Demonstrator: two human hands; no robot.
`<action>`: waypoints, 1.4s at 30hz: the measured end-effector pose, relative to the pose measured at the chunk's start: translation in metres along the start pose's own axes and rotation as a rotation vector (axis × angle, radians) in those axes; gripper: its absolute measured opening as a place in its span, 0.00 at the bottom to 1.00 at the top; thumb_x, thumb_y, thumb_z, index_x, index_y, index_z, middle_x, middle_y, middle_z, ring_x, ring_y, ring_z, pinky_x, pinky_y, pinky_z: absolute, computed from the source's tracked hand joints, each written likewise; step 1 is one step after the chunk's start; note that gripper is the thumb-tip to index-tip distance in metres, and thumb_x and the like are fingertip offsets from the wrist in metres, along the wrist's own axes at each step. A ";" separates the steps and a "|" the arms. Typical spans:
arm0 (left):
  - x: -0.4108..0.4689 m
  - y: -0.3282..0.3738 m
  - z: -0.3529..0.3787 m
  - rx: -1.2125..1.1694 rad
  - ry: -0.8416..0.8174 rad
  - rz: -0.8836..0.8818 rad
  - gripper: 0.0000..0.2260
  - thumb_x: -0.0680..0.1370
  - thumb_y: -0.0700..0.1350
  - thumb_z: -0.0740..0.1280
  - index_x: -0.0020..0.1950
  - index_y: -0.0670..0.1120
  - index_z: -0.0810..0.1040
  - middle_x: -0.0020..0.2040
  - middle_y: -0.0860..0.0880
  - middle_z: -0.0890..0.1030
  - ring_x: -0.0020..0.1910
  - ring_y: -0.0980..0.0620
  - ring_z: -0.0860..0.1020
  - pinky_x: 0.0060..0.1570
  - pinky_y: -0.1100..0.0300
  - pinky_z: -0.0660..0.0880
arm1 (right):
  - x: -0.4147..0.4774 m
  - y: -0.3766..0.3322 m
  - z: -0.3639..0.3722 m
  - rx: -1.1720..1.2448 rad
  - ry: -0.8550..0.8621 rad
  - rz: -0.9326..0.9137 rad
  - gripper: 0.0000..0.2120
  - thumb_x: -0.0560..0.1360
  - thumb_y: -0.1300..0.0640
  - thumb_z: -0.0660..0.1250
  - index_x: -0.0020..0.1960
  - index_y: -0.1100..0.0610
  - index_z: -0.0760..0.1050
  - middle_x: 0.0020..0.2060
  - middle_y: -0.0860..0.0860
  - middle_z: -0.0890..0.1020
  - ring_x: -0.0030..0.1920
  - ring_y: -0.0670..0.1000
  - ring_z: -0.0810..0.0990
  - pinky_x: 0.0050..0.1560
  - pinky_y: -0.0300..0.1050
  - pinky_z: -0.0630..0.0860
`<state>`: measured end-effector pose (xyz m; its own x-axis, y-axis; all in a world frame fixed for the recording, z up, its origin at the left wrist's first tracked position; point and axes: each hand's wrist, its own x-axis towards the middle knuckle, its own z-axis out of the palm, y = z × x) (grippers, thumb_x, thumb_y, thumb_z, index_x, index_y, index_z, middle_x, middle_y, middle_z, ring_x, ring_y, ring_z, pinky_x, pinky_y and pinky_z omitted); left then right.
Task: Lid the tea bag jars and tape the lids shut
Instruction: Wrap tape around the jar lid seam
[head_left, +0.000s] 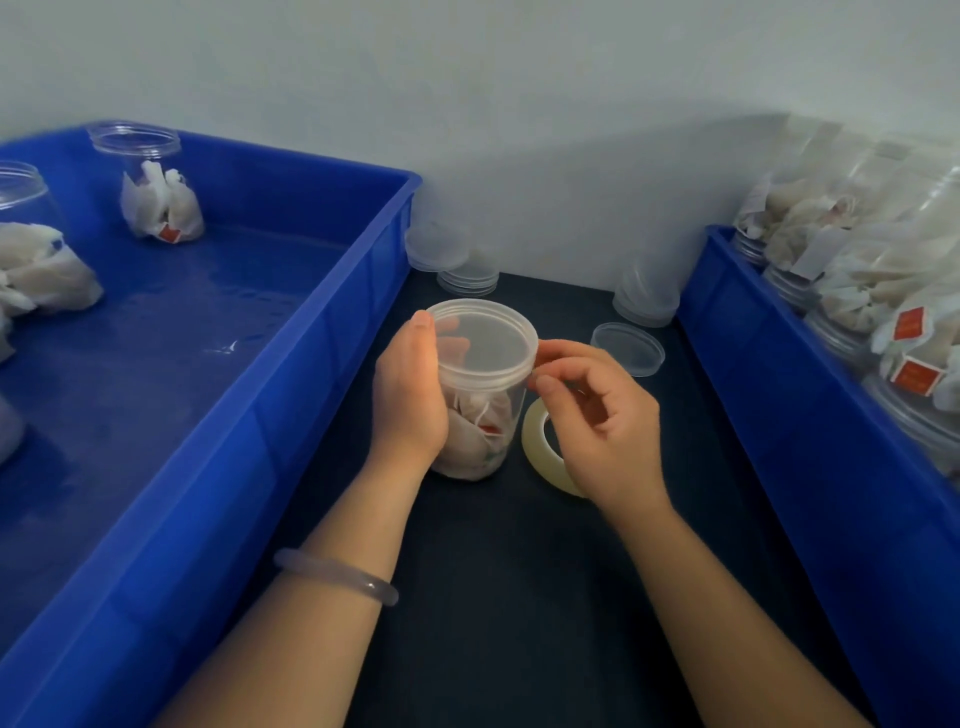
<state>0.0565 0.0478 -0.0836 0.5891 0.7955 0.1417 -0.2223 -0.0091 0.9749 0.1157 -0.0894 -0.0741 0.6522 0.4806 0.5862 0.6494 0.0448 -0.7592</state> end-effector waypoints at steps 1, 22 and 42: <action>0.001 -0.001 0.000 0.000 0.001 0.015 0.28 0.66 0.66 0.52 0.50 0.51 0.81 0.47 0.52 0.84 0.50 0.56 0.80 0.55 0.53 0.75 | 0.002 -0.001 -0.007 -0.008 -0.070 0.004 0.07 0.75 0.70 0.66 0.45 0.61 0.80 0.52 0.52 0.81 0.52 0.45 0.81 0.51 0.36 0.77; 0.011 -0.008 -0.005 -0.043 -0.070 0.046 0.24 0.67 0.64 0.54 0.46 0.51 0.83 0.47 0.49 0.84 0.52 0.50 0.81 0.57 0.46 0.75 | 0.020 0.004 -0.010 -0.028 -0.117 0.063 0.05 0.73 0.67 0.71 0.41 0.58 0.80 0.43 0.48 0.79 0.43 0.39 0.80 0.45 0.31 0.75; 0.002 -0.005 -0.006 -0.097 -0.179 0.019 0.24 0.69 0.62 0.54 0.44 0.49 0.84 0.45 0.47 0.85 0.50 0.50 0.82 0.53 0.53 0.75 | 0.021 0.023 -0.008 0.562 -0.213 0.285 0.11 0.71 0.59 0.68 0.51 0.50 0.84 0.53 0.48 0.84 0.59 0.50 0.81 0.55 0.41 0.77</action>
<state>0.0541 0.0532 -0.0889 0.7108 0.6755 0.1962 -0.3029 0.0422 0.9521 0.1474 -0.0850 -0.0770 0.6396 0.7010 0.3154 0.1224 0.3122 -0.9421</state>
